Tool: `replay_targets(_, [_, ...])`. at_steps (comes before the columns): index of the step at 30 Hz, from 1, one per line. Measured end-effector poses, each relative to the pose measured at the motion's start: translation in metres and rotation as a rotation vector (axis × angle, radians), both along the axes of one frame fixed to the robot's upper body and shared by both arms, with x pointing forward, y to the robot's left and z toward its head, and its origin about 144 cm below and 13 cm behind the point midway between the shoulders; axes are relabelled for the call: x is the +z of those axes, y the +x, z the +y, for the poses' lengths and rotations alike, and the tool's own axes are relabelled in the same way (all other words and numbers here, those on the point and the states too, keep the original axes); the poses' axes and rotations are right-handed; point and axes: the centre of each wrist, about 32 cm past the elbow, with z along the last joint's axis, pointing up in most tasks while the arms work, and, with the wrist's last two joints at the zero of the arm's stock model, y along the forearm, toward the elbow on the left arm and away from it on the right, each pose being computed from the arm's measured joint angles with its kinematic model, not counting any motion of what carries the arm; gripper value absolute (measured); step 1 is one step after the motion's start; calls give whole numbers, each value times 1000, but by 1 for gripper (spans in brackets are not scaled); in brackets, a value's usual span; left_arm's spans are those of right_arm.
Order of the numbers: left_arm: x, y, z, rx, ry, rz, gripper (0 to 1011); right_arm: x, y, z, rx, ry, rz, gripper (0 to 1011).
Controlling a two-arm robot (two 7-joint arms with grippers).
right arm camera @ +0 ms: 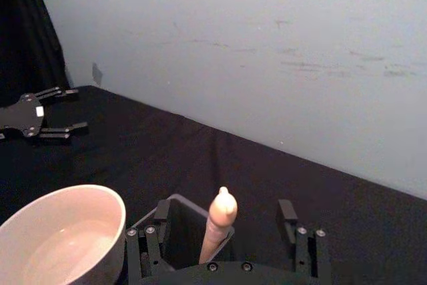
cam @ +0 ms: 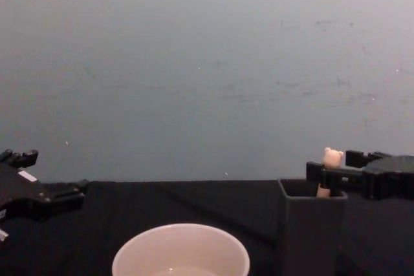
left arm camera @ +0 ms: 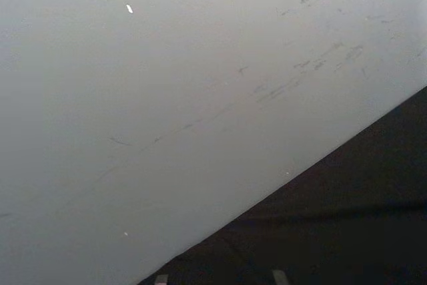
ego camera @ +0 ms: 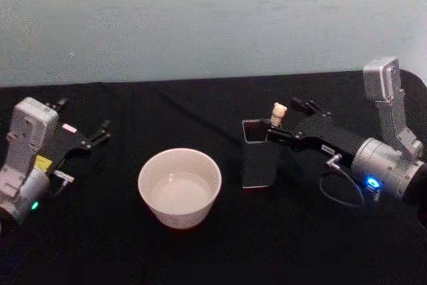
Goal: Pick up the stirring spoon with one hand, stir inside the cup, then place it back in its original position.
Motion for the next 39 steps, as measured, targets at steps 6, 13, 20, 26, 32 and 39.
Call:
replay_targets(6, [0,0,0,0,0,0,1001,0,7,4,-17,13,20,1003])
replay_targets(13, [0,0,0,0,0,0,1001,1,13,6,-31,23,31,1002])
replay_targets(20, [0,0,0,0,0,0,1001,1,17,7,-33,17,46,1002])
replay_targets(26, [0,0,0,0,0,0,1001,2,17,7,-32,11,54,1002])
replay_targets(32, [0,0,0,0,0,0,1001,2,17,7,-32,11,53,1003])
replay_targets(39, [0,0,0,0,0,0,1001,2,17,7,-32,12,51,1003])
